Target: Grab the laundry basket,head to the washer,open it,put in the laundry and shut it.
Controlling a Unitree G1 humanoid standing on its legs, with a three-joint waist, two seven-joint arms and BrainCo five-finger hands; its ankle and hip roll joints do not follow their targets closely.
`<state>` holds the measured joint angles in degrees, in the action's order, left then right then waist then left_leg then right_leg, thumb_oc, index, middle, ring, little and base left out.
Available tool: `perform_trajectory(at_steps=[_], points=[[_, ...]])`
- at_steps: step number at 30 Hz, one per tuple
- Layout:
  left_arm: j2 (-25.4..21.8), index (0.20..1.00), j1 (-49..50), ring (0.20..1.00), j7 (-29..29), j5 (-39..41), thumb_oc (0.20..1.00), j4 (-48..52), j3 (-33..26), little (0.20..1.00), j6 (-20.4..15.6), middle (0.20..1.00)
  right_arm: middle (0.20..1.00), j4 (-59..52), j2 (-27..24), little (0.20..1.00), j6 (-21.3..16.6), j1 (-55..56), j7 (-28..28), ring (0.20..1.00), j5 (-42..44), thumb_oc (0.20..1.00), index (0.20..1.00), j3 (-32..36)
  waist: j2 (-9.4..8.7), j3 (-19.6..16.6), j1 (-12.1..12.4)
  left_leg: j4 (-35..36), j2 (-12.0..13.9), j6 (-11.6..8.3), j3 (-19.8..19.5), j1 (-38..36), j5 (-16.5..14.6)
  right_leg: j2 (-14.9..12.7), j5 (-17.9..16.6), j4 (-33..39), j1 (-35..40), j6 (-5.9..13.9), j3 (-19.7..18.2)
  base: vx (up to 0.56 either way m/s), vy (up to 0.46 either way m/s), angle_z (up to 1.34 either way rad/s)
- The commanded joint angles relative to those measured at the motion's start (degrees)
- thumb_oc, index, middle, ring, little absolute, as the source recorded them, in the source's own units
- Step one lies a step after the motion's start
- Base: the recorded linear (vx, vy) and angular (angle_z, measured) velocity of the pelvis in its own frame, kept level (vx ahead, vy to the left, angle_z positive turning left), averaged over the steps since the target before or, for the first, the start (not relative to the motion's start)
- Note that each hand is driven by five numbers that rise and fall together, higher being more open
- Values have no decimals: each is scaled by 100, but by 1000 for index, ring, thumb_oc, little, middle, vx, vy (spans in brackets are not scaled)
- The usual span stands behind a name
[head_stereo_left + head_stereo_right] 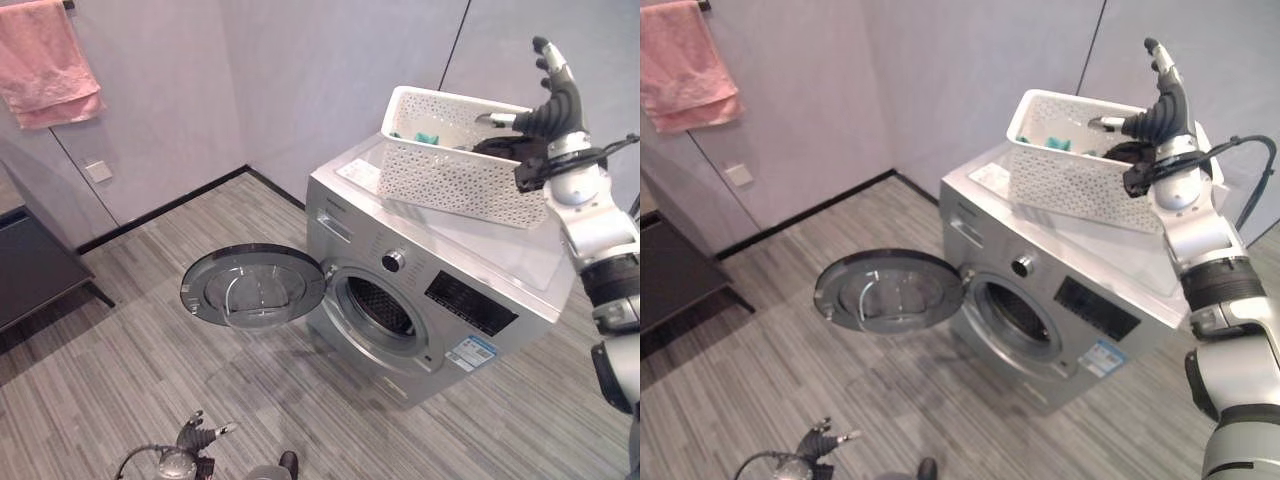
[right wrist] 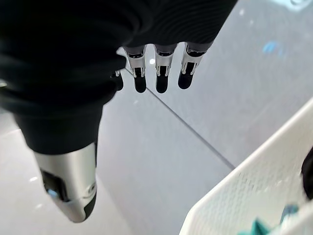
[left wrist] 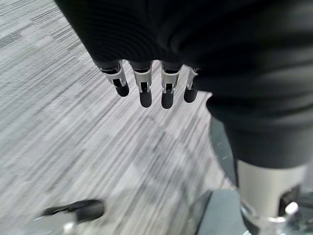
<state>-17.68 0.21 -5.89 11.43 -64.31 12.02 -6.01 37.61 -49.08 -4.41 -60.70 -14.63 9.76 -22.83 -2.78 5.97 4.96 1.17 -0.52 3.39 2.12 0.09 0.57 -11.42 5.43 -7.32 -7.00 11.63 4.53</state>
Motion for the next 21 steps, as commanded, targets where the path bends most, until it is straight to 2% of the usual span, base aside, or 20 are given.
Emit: perform_trajectory(at_steps=[1,4,6,7,8,10,12,14,16,17,18,21], points=[[-130,1000,118,1000,43,301,1000,97,-54,1000,-193,1000,1000,298,-455,1000,72,-973,43,1000,-189,1000,1000,-401,-115,133,-249,-437,73,-347,-224,-100,-695,293,-960,722,-221,-186,-88,156,-33,6],[-78,1000,95,1000,52,363,1000,34,-60,1000,-219,1000,1000,594,-578,1000,131,-1307,189,1000,-281,1000,1000,-769,-185,152,-360,-411,44,-399,-331,-399,-841,435,-1142,864,-405,-150,-130,260,-95,21],[-51,1000,38,1000,74,358,1000,-45,-1,1000,-205,1000,1000,743,-846,1000,212,-1447,339,1000,-358,1000,1000,-1046,-284,95,-430,-392,55,-475,-506,-546,-931,504,-1061,676,-298,-272,-347,237,-129,45],[-44,1000,36,1000,74,359,1000,-46,-1,1000,-206,1000,1000,751,-848,1000,209,-1461,341,1000,-355,1000,1000,-1061,-272,102,-436,-391,62,-477,-513,-555,-936,509,-1046,661,-294,-275,-338,235,-187,64],[-16,1000,-5,1000,106,367,1000,-55,84,1000,-188,1000,1000,801,-1051,1000,212,-1527,465,1000,-349,1000,1000,-1261,-307,36,-512,-475,210,-617,-686,-593,-955,658,-930,320,-318,-383,-379,244,-225,101],[32,1000,-29,1000,148,420,1000,-56,130,1000,-202,1000,1000,820,-1081,1000,174,-1620,512,1000,-335,1000,1000,-1398,-319,-52,-589,-727,417,-763,-741,-593,-1000,742,-712,183,-156,-515,-118,289,-289,124],[38,1000,-55,1000,178,410,1000,3,202,1000,-193,1000,1000,870,-1079,1000,140,-1835,581,1000,-315,1000,1000,-1597,-387,-41,-571,-1549,564,-902,-808,-333,-686,906,-595,183,87,-668,-92,170,-263,51],[27,1000,-104,1000,172,402,1000,89,269,1000,-186,1000,1000,896,-1024,1000,62,-2055,604,1000,-157,1000,1000,-1773,-503,107,-476,-2772,560,-873,-975,256,-272,1055,-508,206,281,-870,-170,54,-238,8],[18,1000,-132,1000,170,432,1000,124,278,1000,-173,1000,1000,934,-985,1000,72,-2122,635,1000,-90,1000,1000,-1893,-577,179,-440,-3229,707,-796,-841,553,-17,1148,-409,228,417,-994,-187,39,-165,-30],[13,1000,-135,1000,185,445,1000,154,274,1000,-168,1000,1000,974,-991,1000,77,-2161,689,1000,-75,1000,1000,-1981,-595,193,-425,-3156,832,-756,-736,659,47,1164,-353,246,470,-1016,-180,90,-85,-30],[14,1000,-128,1000,205,459,1000,180,277,1000,-160,1000,1000,949,-1000,1000,81,-2183,718,1000,-63,1000,1000,-2048,-609,196,-402,-2865,897,-718,-622,683,-24,1165,-309,252,509,-1010,-196,119,-31,-19],[12,1000,-126,1000,206,430,1000,76,293,1000,-177,1000,1000,993,-918,1000,70,-2121,788,1000,-70,1000,1000,-2092,-612,119,-395,-2028,1061,-792,-573,658,-178,1159,-148,195,542,-972,-245,133,34,0]])
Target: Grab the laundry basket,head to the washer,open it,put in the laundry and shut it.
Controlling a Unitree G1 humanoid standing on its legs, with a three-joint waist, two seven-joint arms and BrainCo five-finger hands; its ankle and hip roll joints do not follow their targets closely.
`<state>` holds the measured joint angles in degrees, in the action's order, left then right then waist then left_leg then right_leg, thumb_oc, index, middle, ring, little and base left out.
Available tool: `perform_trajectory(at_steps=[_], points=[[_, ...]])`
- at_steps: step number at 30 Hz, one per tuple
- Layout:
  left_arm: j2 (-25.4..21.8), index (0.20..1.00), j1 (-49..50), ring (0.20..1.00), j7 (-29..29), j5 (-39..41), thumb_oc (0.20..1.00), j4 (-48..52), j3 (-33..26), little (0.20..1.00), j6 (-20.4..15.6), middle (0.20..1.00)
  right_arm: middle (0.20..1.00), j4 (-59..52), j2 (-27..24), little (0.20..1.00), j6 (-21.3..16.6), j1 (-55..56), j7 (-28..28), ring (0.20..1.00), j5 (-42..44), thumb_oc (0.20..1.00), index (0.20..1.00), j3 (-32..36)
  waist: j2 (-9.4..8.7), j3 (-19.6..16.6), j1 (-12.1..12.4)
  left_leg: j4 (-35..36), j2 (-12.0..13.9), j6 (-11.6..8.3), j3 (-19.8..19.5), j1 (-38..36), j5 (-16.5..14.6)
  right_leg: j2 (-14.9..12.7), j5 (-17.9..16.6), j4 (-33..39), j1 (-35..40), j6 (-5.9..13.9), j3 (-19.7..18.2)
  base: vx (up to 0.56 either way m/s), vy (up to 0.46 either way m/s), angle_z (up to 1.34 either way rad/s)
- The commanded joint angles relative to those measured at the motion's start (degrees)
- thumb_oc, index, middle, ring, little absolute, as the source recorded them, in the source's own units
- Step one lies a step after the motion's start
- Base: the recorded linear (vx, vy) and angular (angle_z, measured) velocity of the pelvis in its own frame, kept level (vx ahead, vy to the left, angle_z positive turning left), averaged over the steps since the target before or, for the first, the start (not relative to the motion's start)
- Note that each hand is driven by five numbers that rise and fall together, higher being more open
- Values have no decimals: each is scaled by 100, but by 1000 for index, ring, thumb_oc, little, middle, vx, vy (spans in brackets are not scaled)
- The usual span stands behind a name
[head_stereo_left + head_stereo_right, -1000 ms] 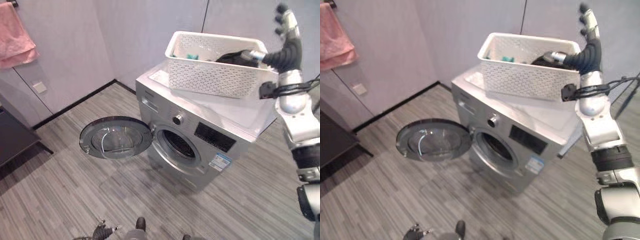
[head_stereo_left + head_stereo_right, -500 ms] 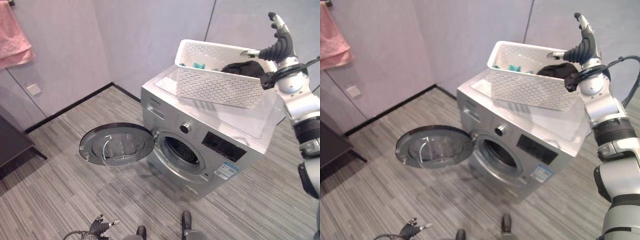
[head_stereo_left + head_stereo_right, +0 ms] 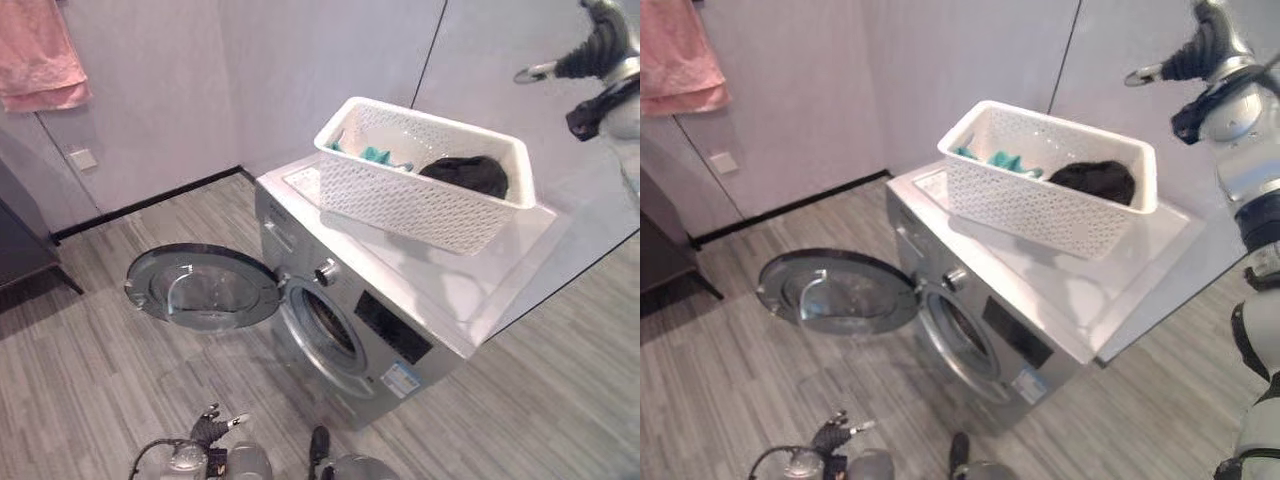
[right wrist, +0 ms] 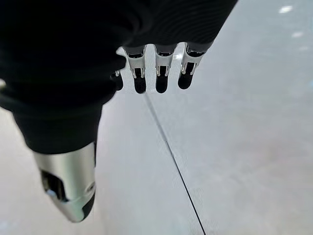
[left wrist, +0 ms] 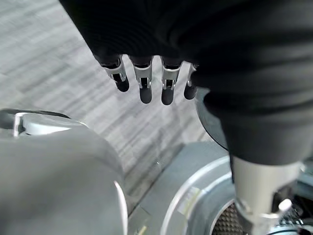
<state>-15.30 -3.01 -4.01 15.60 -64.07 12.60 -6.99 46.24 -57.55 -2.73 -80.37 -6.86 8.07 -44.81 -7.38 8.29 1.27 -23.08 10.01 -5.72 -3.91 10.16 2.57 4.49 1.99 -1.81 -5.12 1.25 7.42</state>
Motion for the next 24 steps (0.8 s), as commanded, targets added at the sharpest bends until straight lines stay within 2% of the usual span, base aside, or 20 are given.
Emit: perform_trajectory(at_steps=[1,2,3,4,5,6,8,11,16,20,24], points=[[-225,1000,198,1000,18,13,1000,50,235,1000,-80,1000,1000,130,-70,1000,-97,-154,11,1000,100,1000,1000,104,-159,-109,-20,431,4,119,43,-379,-366,-439,203,-358,362,66,-542,166,118,15],[-236,1000,196,1000,13,23,1000,38,244,1000,-82,1000,1000,61,-131,1000,-89,-108,29,1000,80,1000,1000,99,-131,-143,3,1205,109,21,11,-282,-245,-461,316,-360,429,109,-553,174,160,45],[-243,1000,198,1000,1,17,1000,27,250,1000,-84,1000,1000,49,-151,1000,-94,-57,11,1000,43,1000,1000,120,-81,-137,39,1532,167,-38,-92,-170,-35,-461,394,-363,493,131,-564,170,161,57],[-243,1000,198,1000,1,17,1000,27,250,1000,-84,1000,1000,48,-151,1000,-94,-56,10,1000,43,1000,1000,121,-82,-135,39,1537,166,-39,-91,-176,-32,-462,394,-364,495,131,-563,148,204,20],[-241,1000,178,1000,-24,29,1000,-2,301,1000,-103,1000,1000,136,-125,1000,-77,-1,14,1000,0,1000,1000,145,-6,-91,131,1824,153,-126,-310,87,251,-488,469,-372,614,166,-647,92,136,3],[-241,1000,177,1000,-24,30,1000,-4,301,1000,-104,1000,1000,139,-124,1000,-79,-2,14,1000,0,1000,1000,144,-11,-85,127,1830,146,-124,-312,78,254,-496,476,-374,621,167,-643,180,304,15],[-156,1000,257,1000,-17,32,1000,-42,299,1000,-125,1000,1000,237,-40,1000,-31,162,111,1000,-168,1000,1000,192,170,-139,179,2071,77,-157,-256,-17,225,-608,535,-379,749,294,-721,178,322,-8],[-153,1000,340,1000,-31,43,1000,-45,232,1000,-138,1000,1000,64,140,1000,24,347,198,1000,-321,1000,1000,248,217,-198,241,2004,-171,-57,-217,-201,34,-882,419,-382,754,431,-864,131,281,-50],[-250,1000,427,1000,-77,27,1000,-52,167,1000,-171,1000,1000,675,607,1000,159,109,380,1000,-592,1000,1000,20,146,-253,372,2133,-363,131,168,-365,-122,-1245,98,-132,685,688,-996,63,209,-56],[-390,1000,365,1000,-75,88,1000,-3,168,1000,-187,1000,1000,2074,1054,1000,368,-393,705,1000,-925,1000,1000,-415,38,-253,489,2220,-457,201,372,-324,-181,-1454,-167,146,583,840,-864,10,112,-35],[-432,1000,283,1000,-40,105,1000,-47,215,1000,-168,1000,1000,2492,1164,1000,469,-553,843,1000,-1129,1000,1000,-567,-5,-231,515,2189,-477,208,360,-220,-196,-1485,-218,240,550,846,-760,-1,14,2]])
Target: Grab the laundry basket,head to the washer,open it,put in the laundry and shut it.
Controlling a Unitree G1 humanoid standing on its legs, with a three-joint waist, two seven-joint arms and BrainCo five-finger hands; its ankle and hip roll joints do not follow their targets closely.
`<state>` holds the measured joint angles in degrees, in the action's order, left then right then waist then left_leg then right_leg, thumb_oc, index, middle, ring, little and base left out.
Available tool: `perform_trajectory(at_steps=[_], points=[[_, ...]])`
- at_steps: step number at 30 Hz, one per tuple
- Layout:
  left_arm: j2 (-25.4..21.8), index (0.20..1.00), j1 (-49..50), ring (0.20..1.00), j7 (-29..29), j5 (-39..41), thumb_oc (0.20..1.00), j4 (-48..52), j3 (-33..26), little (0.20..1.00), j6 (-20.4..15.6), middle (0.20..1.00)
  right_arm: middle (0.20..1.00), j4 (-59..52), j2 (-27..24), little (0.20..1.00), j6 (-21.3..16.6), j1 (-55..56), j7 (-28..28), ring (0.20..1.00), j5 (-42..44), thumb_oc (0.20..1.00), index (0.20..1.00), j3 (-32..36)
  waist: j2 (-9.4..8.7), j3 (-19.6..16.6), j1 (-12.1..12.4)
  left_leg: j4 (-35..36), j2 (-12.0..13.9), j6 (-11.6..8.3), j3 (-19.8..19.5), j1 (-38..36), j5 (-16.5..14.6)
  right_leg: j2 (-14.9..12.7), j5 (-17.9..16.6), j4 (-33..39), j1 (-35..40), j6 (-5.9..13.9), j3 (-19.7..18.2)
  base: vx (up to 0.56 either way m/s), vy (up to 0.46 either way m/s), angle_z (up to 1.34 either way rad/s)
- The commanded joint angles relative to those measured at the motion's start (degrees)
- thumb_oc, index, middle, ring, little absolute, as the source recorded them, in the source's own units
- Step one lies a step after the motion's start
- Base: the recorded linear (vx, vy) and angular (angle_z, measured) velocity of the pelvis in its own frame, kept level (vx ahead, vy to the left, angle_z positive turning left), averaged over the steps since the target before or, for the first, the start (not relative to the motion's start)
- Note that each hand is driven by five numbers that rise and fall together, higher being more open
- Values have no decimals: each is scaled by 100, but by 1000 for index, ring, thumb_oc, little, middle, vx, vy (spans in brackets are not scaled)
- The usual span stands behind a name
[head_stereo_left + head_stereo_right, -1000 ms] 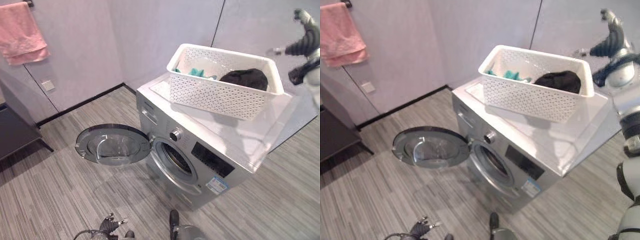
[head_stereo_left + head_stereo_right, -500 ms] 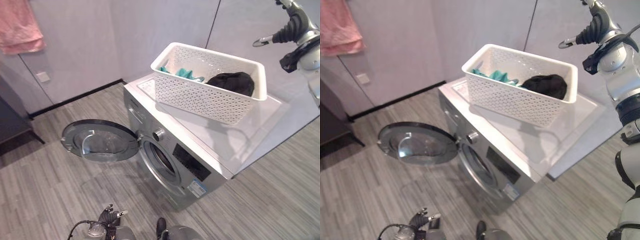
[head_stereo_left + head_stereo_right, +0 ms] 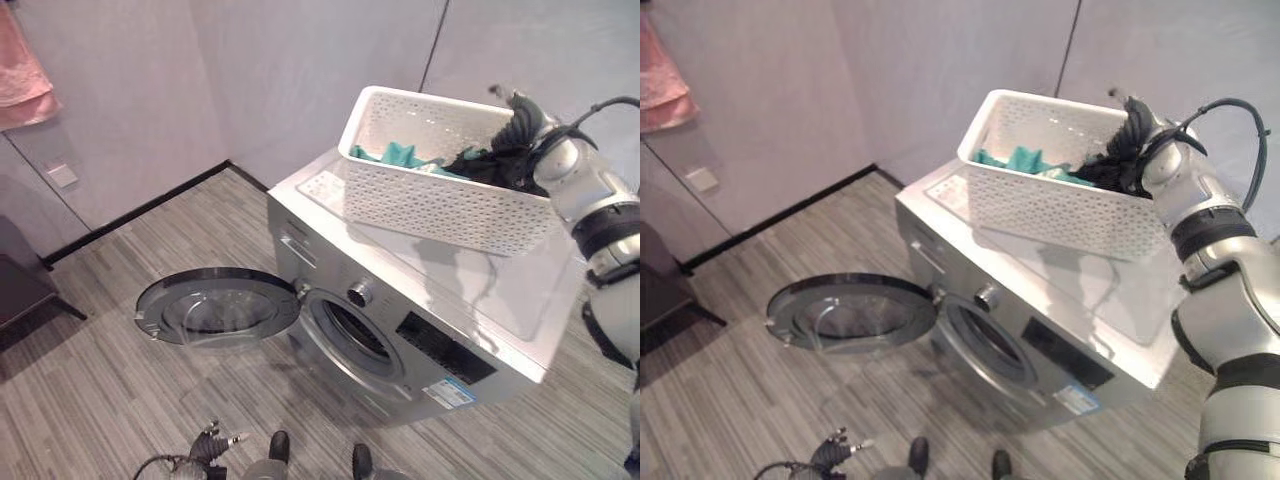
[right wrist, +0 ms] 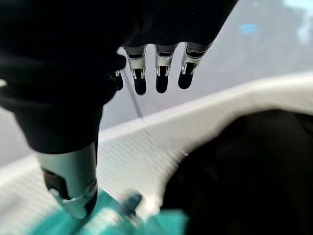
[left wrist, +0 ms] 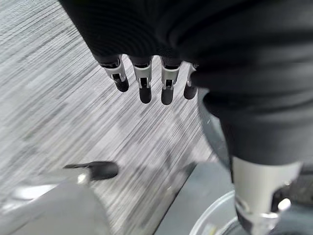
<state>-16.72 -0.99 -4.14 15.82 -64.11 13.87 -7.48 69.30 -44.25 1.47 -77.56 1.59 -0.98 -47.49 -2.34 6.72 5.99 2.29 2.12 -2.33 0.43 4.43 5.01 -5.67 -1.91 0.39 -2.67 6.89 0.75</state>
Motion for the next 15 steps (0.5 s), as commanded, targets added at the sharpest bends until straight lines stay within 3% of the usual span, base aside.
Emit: perform_trajectory(at_steps=[1,9,15], points=[[-303,1000,71,1000,-11,81,1000,-54,98,1000,-114,1000,1000,342,-147,1000,84,-894,57,1000,-315,1000,1000,-358,-522,-71,60,-335,312,-131,-90,374,-430,-466,164,42,305,278,-72,4,-14,19],[-309,1000,30,1000,108,123,1000,165,327,1000,-77,1000,1000,1111,-262,1000,170,-953,120,1000,-856,1000,1000,-442,-533,29,285,-138,292,-168,-306,496,-294,-418,179,179,313,254,202,1,-23,12],[-332,1000,89,1000,298,160,1000,220,430,1000,-4,1000,1000,1326,-618,1000,189,-682,537,1000,-1308,1000,1000,-713,-544,189,498,-97,308,-219,-563,633,-197,-340,270,164,329,204,467,11,-43,25]])
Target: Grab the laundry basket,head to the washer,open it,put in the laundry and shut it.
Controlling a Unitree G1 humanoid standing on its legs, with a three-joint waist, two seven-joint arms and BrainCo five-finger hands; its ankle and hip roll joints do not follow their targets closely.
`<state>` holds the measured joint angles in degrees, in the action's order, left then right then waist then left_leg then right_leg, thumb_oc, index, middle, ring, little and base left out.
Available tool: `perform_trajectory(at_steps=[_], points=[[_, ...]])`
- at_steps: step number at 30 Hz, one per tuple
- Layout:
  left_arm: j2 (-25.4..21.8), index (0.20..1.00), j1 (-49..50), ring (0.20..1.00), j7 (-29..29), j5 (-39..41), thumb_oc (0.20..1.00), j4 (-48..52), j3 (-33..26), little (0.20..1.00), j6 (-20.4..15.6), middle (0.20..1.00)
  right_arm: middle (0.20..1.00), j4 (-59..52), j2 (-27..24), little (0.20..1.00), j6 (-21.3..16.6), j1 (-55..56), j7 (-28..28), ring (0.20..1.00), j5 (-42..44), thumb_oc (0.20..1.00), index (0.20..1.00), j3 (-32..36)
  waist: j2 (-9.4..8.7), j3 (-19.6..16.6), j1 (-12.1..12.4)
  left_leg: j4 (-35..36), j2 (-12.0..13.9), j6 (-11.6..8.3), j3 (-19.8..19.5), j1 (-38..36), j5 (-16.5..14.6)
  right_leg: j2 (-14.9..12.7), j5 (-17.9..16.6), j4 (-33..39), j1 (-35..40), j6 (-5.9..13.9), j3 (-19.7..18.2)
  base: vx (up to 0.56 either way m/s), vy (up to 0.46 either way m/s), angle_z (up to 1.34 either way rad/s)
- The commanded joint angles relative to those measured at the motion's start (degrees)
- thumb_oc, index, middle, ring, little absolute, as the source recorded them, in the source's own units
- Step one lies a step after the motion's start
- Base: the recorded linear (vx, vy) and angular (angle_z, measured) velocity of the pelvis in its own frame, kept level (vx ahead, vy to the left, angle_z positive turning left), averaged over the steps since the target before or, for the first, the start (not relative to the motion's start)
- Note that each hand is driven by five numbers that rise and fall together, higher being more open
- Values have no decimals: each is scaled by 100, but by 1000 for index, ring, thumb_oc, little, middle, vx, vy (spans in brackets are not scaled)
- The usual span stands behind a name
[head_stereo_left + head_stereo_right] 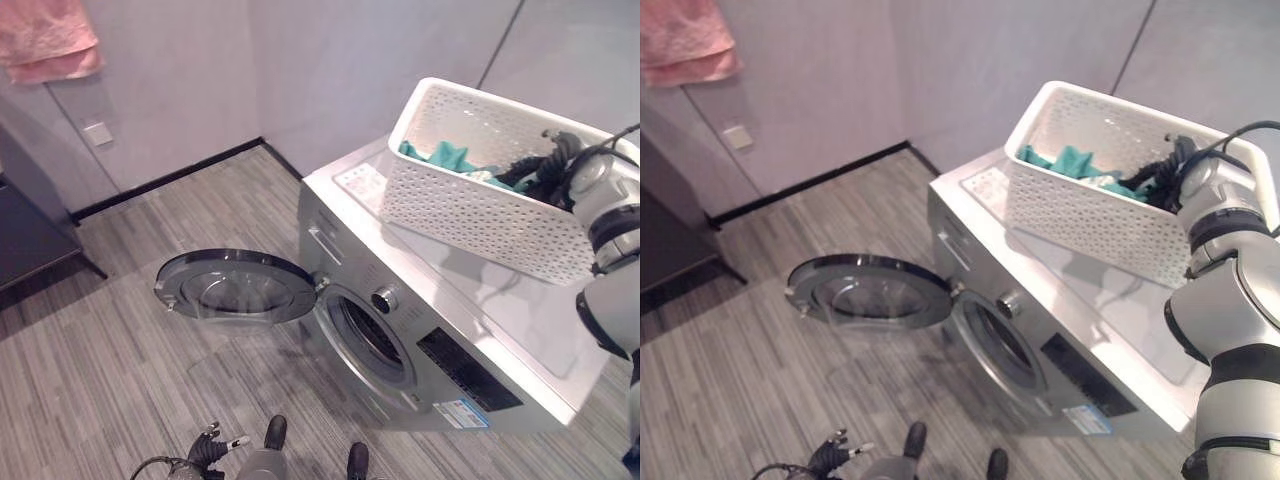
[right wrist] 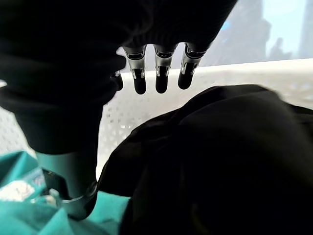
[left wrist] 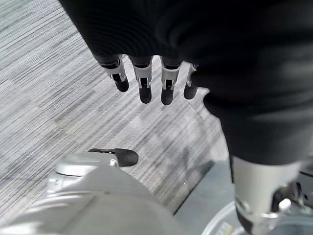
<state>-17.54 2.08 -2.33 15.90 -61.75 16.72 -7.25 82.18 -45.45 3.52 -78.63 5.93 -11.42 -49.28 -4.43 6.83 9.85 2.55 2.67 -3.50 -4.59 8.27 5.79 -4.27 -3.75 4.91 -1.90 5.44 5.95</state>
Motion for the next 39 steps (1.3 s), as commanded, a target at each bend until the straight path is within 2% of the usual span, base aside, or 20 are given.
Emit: perform_trajectory(at_steps=[1,12,13,21,30,31,32,33,34,35,36,39], points=[[-255,1000,-224,1000,129,157,1000,-13,143,1000,-15,1000,1000,-4,-537,1000,-24,-516,157,1000,-244,1000,1000,-549,-334,202,131,-127,253,-109,-87,267,-269,-470,466,-292,243,346,-33,-5,-40,22],[-262,1000,-279,1000,221,229,1000,34,245,1000,30,1000,1000,-152,-711,1000,45,-225,565,1000,7,1000,1000,-592,-258,435,231,-124,281,-162,-203,437,-204,-412,502,-263,144,290,74,-6,-11,9],[-240,1000,-307,1000,239,276,1000,120,301,1000,42,1000,1000,5,-931,1000,71,-187,549,1000,-138,1000,1000,-577,-206,477,225,-90,273,-181,-244,458,-175,-414,510,-239,141,284,117,0,0,0],[-164,1000,-287,1000,312,231,1000,192,381,1000,87,1000,1000,30,-1423,1000,57,-77,649,1000,-398,1000,1000,-661,-125,441,121,29,248,-186,-278,411,-150,-416,538,-193,178,292,150,8,-2,2],[-162,1000,-321,1000,336,121,1000,191,468,1000,75,1000,1000,-106,-1304,1000,41,62,682,1000,-312,1000,1000,-568,-63,479,97,15,241,-172,-259,414,-173,-429,549,-208,120,289,104,-4,1,0],[-150,1000,-315,1000,338,207,1000,343,528,1000,44,1000,1000,-219,-1157,1000,27,220,755,1000,-79,1000,1000,-473,44,581,117,23,225,-175,-243,497,-146,-427,516,-145,40,286,89,-35,7,-2],[-150,1000,-314,1000,338,208,1000,343,528,1000,44,1000,1000,-220,-1157,1000,27,220,755,1000,-79,1000,1000,-473,44,580,117,23,226,-175,-243,498,-146,-426,516,-145,40,286,90,-41,3,-3],[-155,1000,-310,1000,347,217,1000,347,530,1000,34,1000,824,-250,-1140,824,13,225,774,824,-53,824,824,-498,58,598,123,33,224,-176,-249,508,-135,-422,512,-138,28,284,85,0,0,0],[-158,1000,-306,1000,354,230,1000,363,539,1000,34,1000,482,-272,-1125,482,7,240,805,482,-39,482,482,-517,69,613,126,44,219,-178,-252,521,-121,-418,510,-135,12,285,81,0,0,0],[-148,1000,-306,1000,362,244,1000,349,550,1000,32,1000,225,-289,-1111,225,6,266,827,225,-38,225,225,-522,79,628,124,54,222,-180,-251,532,-110,-418,509,-131,1,284,81,0,0,0],[-139,1000,-320,1000,353,241,1000,287,558,1000,23,1000,200,-304,-1088,200,9,271,842,200,25,200,200,-515,99,648,115,88,219,-188,-249,542,-84,-413,506,-108,-9,286,77,0,0,0],[-125,1000,-335,1000,340,241,1000,240,563,1000,18,1000,200,-294,-1074,200,7,249,805,200,86,200,200,-491,105,648,105,101,216,-190,-247,548,-82,-410,502,-98,-11,285,57,0,0,0]])
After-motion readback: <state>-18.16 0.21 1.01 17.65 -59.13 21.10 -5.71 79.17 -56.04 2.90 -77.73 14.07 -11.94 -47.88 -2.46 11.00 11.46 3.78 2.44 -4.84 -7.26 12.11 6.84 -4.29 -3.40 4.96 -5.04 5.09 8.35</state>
